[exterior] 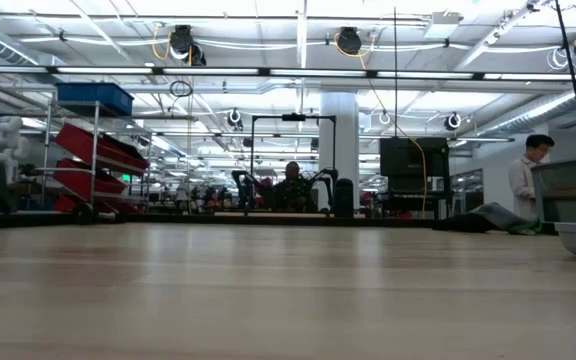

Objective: Coil cords
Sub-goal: Coil the white cable wire onto the spool

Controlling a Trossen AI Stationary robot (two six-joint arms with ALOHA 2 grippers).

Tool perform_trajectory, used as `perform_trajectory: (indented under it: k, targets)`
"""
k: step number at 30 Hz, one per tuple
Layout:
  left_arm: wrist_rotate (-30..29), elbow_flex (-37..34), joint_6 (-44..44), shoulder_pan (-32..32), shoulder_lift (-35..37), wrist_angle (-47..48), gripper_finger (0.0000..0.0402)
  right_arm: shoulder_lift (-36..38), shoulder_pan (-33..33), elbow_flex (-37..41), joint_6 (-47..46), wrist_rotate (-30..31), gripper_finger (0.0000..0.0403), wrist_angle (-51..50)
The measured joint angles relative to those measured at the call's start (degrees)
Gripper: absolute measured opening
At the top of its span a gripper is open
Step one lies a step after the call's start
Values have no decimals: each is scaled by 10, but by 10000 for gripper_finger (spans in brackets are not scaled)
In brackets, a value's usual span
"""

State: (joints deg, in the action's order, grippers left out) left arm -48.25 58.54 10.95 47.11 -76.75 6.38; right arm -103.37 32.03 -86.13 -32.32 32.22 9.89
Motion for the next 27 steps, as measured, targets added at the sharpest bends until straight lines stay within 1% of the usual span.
perform_trajectory:
  k: [3,7,12,18,22,27]
  targets:
    - [-10,0,1,-1,0,-21,2,0,-2,0,5,17,0,10]
    - [-22,0,5,-1,0,-37,2,1,-5,0,17,21,0,34]
    - [-29,0,37,-2,-1,-71,2,1,-10,0,30,29,0,66]
    - [-33,0,59,-3,-3,-89,2,1,-13,0,34,45,0,67]
    - [-33,0,59,-9,-3,-93,2,1,-13,0,61,70,0,67]
    - [-32,0,59,-18,-3,-99,2,1,-13,0,87,69,4,60]
